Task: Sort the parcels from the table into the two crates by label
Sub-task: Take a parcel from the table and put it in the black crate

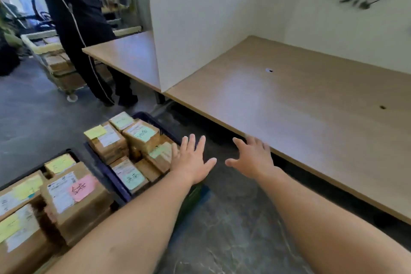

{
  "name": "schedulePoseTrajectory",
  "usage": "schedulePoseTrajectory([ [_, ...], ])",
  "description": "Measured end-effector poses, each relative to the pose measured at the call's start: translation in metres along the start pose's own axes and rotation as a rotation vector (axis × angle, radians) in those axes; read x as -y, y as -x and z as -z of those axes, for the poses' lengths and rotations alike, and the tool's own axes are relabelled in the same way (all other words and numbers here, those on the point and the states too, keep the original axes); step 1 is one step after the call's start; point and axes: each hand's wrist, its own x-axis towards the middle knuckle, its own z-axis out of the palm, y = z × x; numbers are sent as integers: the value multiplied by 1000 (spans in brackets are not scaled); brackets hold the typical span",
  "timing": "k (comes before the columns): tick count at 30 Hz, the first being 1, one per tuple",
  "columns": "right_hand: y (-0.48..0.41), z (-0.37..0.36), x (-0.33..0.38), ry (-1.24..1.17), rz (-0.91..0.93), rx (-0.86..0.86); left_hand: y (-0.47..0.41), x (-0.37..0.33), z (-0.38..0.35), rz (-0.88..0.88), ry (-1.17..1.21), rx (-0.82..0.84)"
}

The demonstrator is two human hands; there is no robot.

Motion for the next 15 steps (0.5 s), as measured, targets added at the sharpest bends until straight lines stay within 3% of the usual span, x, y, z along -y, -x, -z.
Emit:
schedulePoseTrajectory([
  [15,58,59,-283,-66,-498,-178,-71,-305,-7,-481,-152,-19],
])
